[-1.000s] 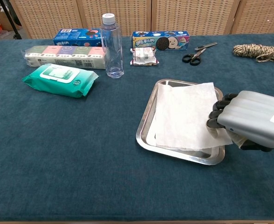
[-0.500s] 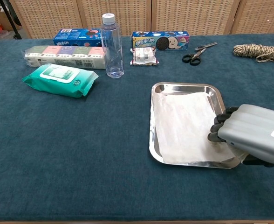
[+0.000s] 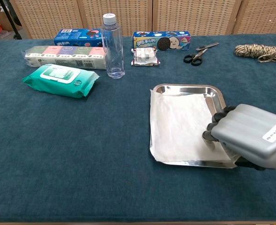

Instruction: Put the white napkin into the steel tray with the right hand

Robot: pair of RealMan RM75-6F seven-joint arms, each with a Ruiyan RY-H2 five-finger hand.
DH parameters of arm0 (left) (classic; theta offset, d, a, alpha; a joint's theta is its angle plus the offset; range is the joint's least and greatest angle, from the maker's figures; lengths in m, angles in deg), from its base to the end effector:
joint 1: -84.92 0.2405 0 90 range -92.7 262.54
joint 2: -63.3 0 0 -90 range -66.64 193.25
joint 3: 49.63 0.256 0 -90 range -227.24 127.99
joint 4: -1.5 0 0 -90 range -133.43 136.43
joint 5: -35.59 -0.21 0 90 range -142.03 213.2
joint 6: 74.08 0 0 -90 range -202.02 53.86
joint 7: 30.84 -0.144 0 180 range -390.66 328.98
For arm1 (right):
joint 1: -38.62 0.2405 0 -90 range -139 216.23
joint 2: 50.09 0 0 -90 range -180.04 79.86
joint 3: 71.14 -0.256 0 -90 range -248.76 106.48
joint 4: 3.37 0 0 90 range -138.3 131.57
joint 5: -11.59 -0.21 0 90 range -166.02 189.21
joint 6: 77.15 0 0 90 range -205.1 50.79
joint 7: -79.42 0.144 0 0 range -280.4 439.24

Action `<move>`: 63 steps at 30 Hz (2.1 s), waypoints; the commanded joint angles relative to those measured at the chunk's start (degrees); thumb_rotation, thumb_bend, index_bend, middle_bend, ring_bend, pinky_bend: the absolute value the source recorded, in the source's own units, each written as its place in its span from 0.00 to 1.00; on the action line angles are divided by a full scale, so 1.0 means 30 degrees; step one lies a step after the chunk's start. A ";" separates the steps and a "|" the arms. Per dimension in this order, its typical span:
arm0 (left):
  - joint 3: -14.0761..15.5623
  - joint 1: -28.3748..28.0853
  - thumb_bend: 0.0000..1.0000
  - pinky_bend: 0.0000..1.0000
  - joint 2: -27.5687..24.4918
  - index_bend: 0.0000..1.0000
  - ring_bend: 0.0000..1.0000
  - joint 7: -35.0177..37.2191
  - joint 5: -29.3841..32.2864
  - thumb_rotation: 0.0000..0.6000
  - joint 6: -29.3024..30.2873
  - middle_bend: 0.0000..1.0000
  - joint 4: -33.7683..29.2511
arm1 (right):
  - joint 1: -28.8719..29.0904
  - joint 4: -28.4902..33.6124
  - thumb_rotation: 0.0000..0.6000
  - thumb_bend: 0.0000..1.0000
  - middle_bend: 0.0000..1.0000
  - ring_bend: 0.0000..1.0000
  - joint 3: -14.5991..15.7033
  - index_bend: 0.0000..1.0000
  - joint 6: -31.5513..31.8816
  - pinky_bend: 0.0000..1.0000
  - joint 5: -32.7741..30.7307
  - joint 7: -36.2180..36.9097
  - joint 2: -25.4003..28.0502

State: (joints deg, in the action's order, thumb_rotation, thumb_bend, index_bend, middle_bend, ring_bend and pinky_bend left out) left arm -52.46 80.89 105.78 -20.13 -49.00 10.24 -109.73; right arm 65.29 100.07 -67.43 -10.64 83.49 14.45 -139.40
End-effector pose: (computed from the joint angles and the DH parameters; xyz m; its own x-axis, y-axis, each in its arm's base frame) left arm -0.2675 0.1723 0.2392 0.2631 0.0192 0.9646 0.9645 0.0171 -0.2634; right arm -0.1635 -0.2028 -0.0338 0.8424 -0.1112 0.5272 -0.4975 -0.5363 0.6818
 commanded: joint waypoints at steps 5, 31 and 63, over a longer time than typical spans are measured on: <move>0.0003 -0.0001 0.00 0.00 0.0002 0.00 0.00 -0.0019 -0.0001 1.00 -0.0002 0.00 -0.0006 | 0.0014 0.0613 1.00 1.00 0.37 0.24 -0.0198 0.40 0.0531 0.22 0.0783 0.0537 0.0051; -0.0187 -0.0223 0.00 0.00 0.0205 0.00 0.00 -0.0719 0.0698 1.00 -0.0360 0.00 -0.0160 | 0.4999 -0.2267 1.00 1.00 0.36 0.23 -0.3917 0.40 -0.3786 0.17 0.0103 0.2712 -0.0873; -0.0464 -0.0569 0.00 0.00 0.0180 0.00 0.00 -0.0735 0.1640 1.00 -0.1084 0.00 -0.0176 | 0.6021 -0.7187 1.00 1.00 0.36 0.23 -0.3384 0.40 -0.3737 0.17 -0.2108 0.3823 -0.2912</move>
State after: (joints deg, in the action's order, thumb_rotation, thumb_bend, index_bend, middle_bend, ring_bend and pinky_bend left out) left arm -53.85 79.19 106.32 -22.34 -44.08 6.99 -110.26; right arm 83.34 78.59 -77.60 -21.89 77.25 25.91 -148.12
